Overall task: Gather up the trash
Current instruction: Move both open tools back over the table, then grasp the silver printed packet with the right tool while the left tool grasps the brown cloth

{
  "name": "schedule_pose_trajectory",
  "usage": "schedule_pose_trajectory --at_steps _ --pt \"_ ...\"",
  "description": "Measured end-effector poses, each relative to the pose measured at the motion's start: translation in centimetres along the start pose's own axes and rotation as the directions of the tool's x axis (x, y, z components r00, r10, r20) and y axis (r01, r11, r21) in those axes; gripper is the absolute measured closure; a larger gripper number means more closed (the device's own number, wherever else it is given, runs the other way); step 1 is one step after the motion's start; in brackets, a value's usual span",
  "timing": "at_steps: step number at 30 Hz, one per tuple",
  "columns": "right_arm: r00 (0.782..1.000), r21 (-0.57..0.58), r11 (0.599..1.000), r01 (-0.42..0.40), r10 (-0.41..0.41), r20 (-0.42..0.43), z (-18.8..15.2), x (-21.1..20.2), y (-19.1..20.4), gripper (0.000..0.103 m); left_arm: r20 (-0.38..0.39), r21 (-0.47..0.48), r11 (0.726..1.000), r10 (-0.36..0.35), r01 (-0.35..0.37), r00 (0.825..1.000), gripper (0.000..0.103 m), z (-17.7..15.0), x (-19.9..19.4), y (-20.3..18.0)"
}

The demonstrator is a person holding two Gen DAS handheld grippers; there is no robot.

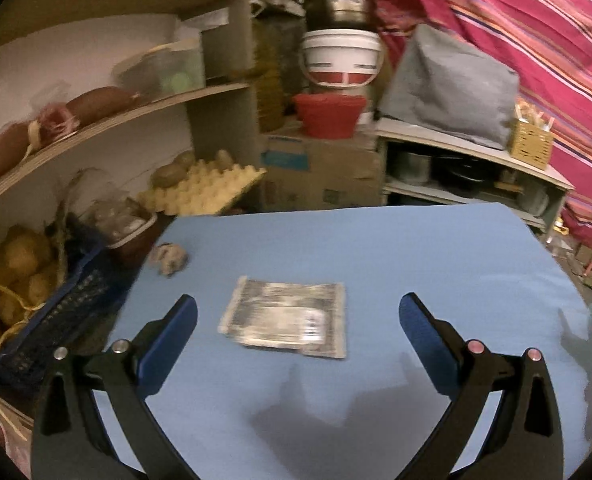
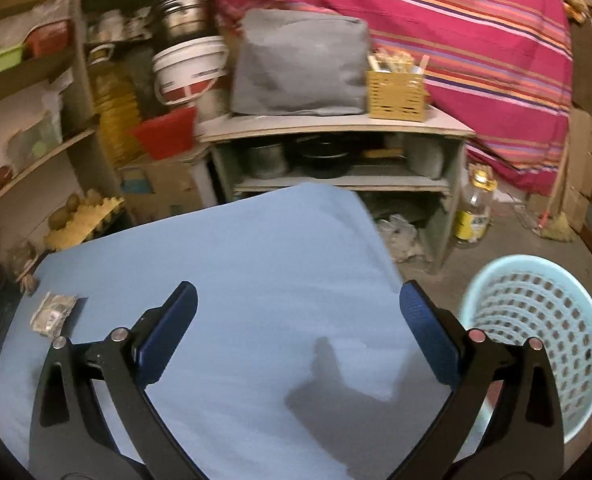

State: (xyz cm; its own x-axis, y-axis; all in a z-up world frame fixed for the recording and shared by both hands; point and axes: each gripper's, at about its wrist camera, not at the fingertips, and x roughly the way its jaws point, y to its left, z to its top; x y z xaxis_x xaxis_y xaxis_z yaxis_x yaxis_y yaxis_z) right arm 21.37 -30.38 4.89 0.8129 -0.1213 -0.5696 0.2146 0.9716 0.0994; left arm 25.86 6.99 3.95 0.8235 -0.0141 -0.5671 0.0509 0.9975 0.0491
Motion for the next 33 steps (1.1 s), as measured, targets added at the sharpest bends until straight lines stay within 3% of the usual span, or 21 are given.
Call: schedule_pose_trajectory --at_steps 6,11,21,28,29,31,32,33 --pt "1.000 -0.004 1.000 -0.018 0.018 -0.002 -0.3 1.3 3.4 0.004 -0.010 0.008 0.999 0.041 -0.041 0.999 0.004 -0.6 3.0 5.1" --pt "0.998 -0.001 0.999 -0.032 0.032 -0.055 -0.9 2.7 5.3 0.004 -0.064 -0.011 0.999 0.042 -0.043 0.997 0.004 -0.9 7.6 9.6" --pt "0.989 -0.090 0.994 0.060 -0.071 -0.128 -3.0 5.4 10.1 0.004 -0.170 -0.072 0.997 0.017 -0.030 0.985 0.004 0.6 16.3 15.9" --pt "0.982 -0.134 0.991 0.005 -0.030 -0.186 -3.9 6.3 12.1 0.004 -0.226 -0.075 0.997 -0.016 -0.001 0.974 0.006 1.6 21.0 18.5" --pt "0.981 -0.142 0.990 0.003 -0.030 -0.189 -4.0 6.3 12.3 0.004 -0.231 -0.084 0.996 -0.038 0.019 0.972 0.008 1.7 21.3 18.6" --pt "0.981 -0.154 0.988 -0.001 -0.029 -0.194 -4.2 6.4 13.0 0.004 -0.249 -0.077 0.996 -0.061 0.043 0.967 0.025 1.8 21.8 18.4" --pt "0.980 -0.152 0.988 -0.007 -0.023 -0.198 -4.3 6.4 13.2 0.004 -0.269 -0.063 0.997 -0.069 0.054 0.961 0.042 1.7 22.2 18.1" --pt "0.978 -0.146 0.989 -0.029 -0.003 -0.209 -4.4 6.5 13.6 0.004 -0.285 -0.049 0.997 -0.072 0.060 0.956 0.048 1.5 22.5 17.8"
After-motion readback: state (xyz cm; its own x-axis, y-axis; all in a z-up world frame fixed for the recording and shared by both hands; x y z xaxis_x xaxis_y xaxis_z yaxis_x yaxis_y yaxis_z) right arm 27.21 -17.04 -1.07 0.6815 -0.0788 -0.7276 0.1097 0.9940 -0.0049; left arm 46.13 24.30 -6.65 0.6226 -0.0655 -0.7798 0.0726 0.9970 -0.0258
